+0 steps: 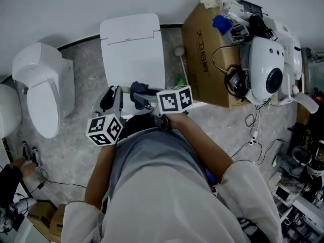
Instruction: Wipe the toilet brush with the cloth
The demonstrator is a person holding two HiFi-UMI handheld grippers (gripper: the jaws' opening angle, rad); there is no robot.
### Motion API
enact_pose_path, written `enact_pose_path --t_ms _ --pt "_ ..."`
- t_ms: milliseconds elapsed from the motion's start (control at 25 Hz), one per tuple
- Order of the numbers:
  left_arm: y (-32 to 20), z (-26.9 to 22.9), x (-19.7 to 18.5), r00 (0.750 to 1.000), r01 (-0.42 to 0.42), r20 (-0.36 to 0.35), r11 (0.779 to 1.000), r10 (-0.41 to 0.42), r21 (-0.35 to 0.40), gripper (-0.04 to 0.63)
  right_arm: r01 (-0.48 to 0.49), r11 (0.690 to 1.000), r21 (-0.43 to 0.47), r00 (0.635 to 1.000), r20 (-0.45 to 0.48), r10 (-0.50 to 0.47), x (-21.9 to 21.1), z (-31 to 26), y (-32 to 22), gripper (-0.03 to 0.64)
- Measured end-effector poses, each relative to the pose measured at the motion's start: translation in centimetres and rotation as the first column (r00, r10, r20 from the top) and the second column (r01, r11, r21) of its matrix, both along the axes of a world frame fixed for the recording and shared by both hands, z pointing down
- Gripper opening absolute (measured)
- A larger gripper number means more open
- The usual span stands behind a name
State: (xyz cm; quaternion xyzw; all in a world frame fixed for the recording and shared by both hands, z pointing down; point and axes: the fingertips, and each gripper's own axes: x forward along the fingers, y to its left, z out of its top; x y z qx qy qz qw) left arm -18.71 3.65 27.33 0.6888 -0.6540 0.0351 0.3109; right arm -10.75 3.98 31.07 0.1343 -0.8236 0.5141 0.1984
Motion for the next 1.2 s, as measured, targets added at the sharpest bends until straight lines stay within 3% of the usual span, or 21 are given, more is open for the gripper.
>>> enact_pose_path --t_ms 360,600,1200 --pt "-0.1 -0.2 0.4 0.999 -0.050 0.015 0.999 0.050 0.004 0.000 0.022 0.997 0.077 0.997 0.078 -0.028 -1.1 -3.2 0.4 0.109" --pt "0.2 -0.6 0.6 0.996 -0.075 0.040 0.997 0.074 0.004 0.000 0.047 0.984 0.172 0.996 0.072 -0.060 -1.2 -4.6 0.4 0.112" --pt "1.8 -5.0 -1.6 0.999 -0.002 0.048 0.996 -0.003 0.089 0.000 0.049 0.891 0.452 0.999 -0.038 -0.035 1.6 -7.8 -1.5 0.113"
